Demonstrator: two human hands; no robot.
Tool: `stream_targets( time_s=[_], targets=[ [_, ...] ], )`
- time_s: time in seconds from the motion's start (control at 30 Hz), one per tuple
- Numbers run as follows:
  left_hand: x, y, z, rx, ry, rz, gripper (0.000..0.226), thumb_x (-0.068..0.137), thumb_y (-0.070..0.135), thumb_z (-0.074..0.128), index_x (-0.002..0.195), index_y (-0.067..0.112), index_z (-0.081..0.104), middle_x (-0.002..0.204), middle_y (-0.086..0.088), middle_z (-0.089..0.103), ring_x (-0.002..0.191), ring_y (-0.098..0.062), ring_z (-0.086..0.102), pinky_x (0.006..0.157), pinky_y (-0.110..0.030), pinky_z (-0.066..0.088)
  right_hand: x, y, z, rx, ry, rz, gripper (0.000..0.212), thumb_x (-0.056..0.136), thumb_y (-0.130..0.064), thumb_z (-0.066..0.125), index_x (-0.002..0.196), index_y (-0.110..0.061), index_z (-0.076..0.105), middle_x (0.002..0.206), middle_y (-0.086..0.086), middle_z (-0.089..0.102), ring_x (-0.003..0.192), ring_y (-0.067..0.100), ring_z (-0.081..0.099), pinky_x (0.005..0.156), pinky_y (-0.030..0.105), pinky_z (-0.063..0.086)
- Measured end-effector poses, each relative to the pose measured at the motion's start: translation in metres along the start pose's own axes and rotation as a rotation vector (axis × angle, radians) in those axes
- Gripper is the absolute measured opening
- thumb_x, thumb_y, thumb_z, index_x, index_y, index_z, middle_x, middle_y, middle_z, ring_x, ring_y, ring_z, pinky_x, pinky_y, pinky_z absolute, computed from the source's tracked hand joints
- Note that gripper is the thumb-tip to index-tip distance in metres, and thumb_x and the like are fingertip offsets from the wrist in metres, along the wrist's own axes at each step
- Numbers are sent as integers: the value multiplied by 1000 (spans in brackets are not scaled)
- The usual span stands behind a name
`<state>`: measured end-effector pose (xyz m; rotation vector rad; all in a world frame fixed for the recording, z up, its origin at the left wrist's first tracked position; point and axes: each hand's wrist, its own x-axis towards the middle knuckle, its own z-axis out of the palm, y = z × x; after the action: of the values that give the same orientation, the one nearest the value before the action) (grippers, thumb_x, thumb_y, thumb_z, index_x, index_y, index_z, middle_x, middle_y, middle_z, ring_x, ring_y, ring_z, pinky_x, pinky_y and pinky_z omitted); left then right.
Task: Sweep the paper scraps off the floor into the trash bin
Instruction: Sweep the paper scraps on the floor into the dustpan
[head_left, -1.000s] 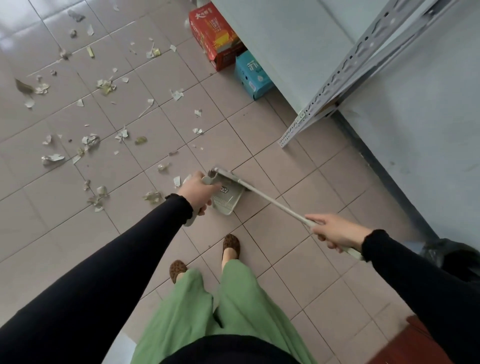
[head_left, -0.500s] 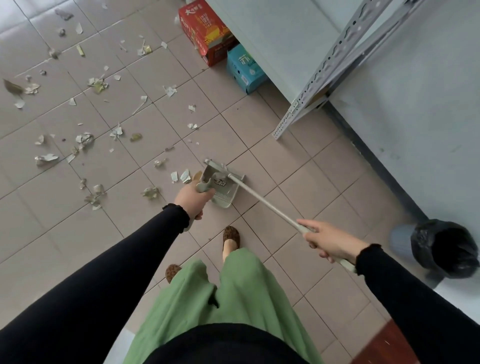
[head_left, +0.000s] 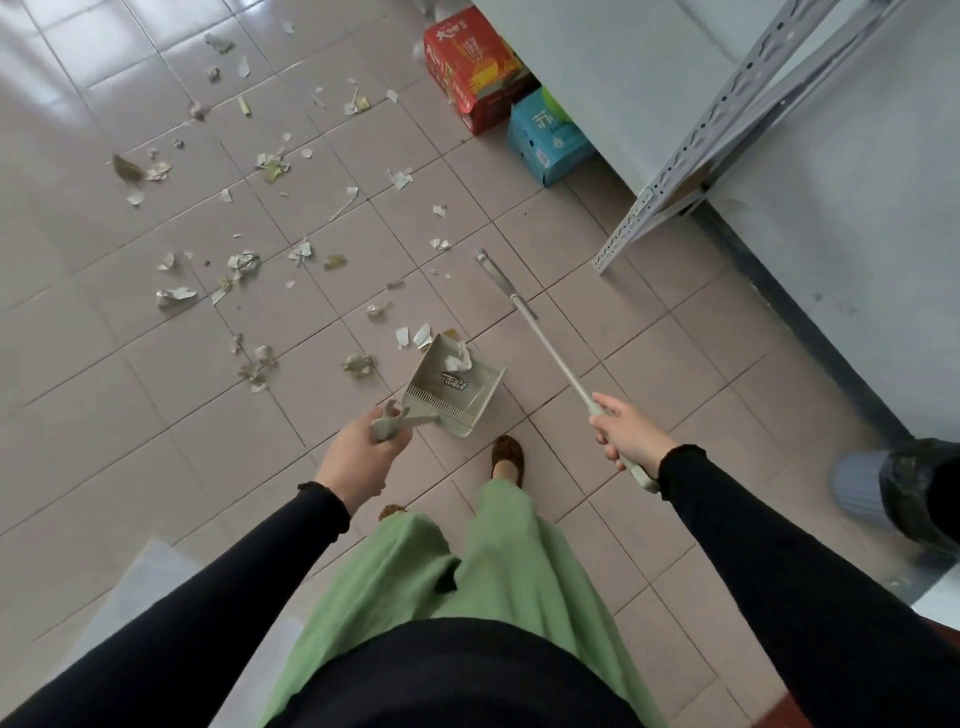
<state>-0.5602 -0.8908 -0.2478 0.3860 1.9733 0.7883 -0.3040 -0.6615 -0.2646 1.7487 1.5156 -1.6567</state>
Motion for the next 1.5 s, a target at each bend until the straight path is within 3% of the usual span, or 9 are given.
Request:
stream_targets(
  time_s=[0.17,0.43,0.53,0.73,0.9,1.03,1.1,1.23,1.5],
  targets=[
    [-9,-35,-24,2,55,-22,10,96,25,61,99,33,64,71,-4,54,45,-15,41,43,-28,40,7,-2,34,-45,9,19,57,100,-10,42,155,-23,32,75,4,48,51,12,39,38,22,36],
    [19,-60,-61,-14,101,-159,14,95,13,59,107,12,65,82,-13,59,47,-19,39,41,-24,36,18,-8,90,-419,-22,7,47,95,-11,36,140,-20,49,103,15,65,65,27,53,58,37,48],
    [34,-52,-74,-58,101,-179,14,96,18,59,104,7,64,97,-16,66,44,-18,40,39,-23,35,1,-10,98,-545,-127,3,45,96,-8,35,137,-16,52,82,8,56,59,23,48,53,33,45],
    [42,-41,-81,-54,90,-161,12,96,22,59,94,10,62,96,-15,62,43,-19,38,43,-24,34,-61,-8,63,-583,-249,61,55,98,-12,39,149,-32,43,75,0,46,50,13,40,37,18,33],
    [37,-46,-80,-67,95,-186,18,96,20,57,102,4,62,96,-14,60,45,-19,39,44,-24,35,-83,-12,75,-600,-200,0,55,97,-15,38,148,-33,40,80,3,51,55,16,44,40,24,39],
    [34,-55,-79,-82,105,-199,26,95,19,58,108,-2,63,92,-15,56,44,-19,37,44,-24,35,-61,-20,114,-722,-172,-33,54,98,-11,32,150,-25,38,99,9,59,60,18,49,45,26,41],
    [33,-60,-79,-85,100,-201,22,95,19,58,106,1,63,89,-15,53,45,-19,37,44,-24,35,-60,-24,119,-782,-197,-30,55,99,-10,32,152,-25,36,94,4,56,59,16,48,43,25,39],
    [25,-71,-84,-89,110,-203,14,94,18,59,102,7,64,81,-13,48,46,-19,37,44,-24,35,-84,-22,86,-707,-252,-4,49,99,-12,37,145,-28,45,74,1,46,52,14,40,38,22,35],
    [-5,-95,-118,-146,174,-233,11,94,12,58,100,9,67,87,-16,53,48,-20,39,42,-22,35,-54,-48,109,-539,-138,-86,55,98,-12,36,151,-29,38,79,3,51,57,18,41,44,28,39]
  ],
)
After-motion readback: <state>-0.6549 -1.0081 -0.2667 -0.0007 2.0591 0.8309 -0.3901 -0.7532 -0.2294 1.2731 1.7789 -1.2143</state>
